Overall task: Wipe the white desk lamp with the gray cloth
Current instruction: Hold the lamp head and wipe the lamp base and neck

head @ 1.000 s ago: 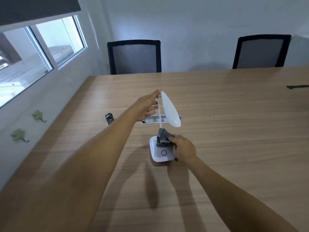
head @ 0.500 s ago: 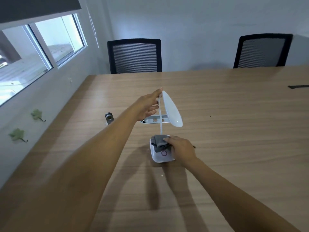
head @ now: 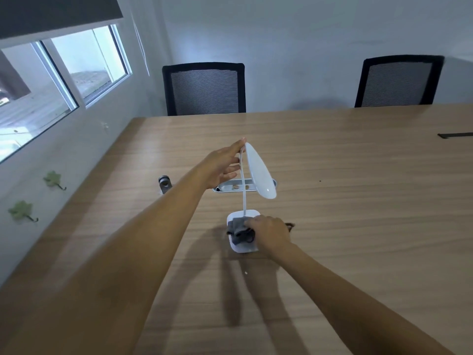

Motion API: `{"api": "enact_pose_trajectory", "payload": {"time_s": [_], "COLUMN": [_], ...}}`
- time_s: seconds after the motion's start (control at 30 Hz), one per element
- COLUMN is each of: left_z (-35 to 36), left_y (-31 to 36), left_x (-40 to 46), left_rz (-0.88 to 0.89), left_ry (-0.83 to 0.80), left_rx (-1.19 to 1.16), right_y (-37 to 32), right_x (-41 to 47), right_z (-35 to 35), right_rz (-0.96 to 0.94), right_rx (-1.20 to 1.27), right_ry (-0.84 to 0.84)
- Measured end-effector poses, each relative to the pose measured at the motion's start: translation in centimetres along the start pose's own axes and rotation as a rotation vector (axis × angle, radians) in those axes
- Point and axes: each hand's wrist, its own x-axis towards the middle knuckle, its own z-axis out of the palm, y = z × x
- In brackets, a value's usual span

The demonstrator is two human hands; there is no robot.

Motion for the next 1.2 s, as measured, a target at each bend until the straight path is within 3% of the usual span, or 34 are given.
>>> {"api": "enact_pose_trajectory", "payload": {"time_s": [0.1, 0.27, 0.43, 0.53, 0.6, 0.73, 0.87, 1.0, 1.2], "left_z": [0.1, 0.0, 0.0, 0.0, -0.1, 0.0, 0.2, 0.2, 0.3], "left_y": [0.0, 0.0, -0.1, -0.2, -0.2, -0.1, -0.1, 0.0, 0.0], "left_x": [0.0, 0.0, 0.0, 0.1, 0.2, 0.2, 0.2, 0.1, 0.1], "left_rz": [0.002, 0.001, 0.012, 0.013, 0.011, 0.011, 0.014, 0.008, 0.014], "left_ry": [-0.001, -0.014, -0.009, -0.013, -0.016, -0.014, -0.006, -0.009, -0.006], "left_rx": [0.001, -0.002, 0.003, 0.002, 0.005, 0.012, 0.003, 0.015, 0.013], "right_y": [-1.0, 2.1, 6.1, 3.0, 1.9, 4.3, 4.6, 2.3, 3.5], "right_x": [-1.3, -2.1, 1.1, 2.6, 2.4, 1.6, 1.8, 1.6, 0.4], "right_z": [0.6, -3.2, -3.3, -1.1, 0.0, 0.7, -1.0, -0.7, -1.5], "right_rz": [-0.081, 0.015, 0.476, 0.509, 0.474, 0.517, 0.532, 0.501, 0.496], "right_rx": [0.016, 0.447, 0.832, 1.137, 1.074, 0.71, 0.753, 0.909, 0.527], "right_ry": [-0.165, -0.207, 0.057, 0.114, 0.076, 0.106, 0.253, 0.084, 0.147]}}
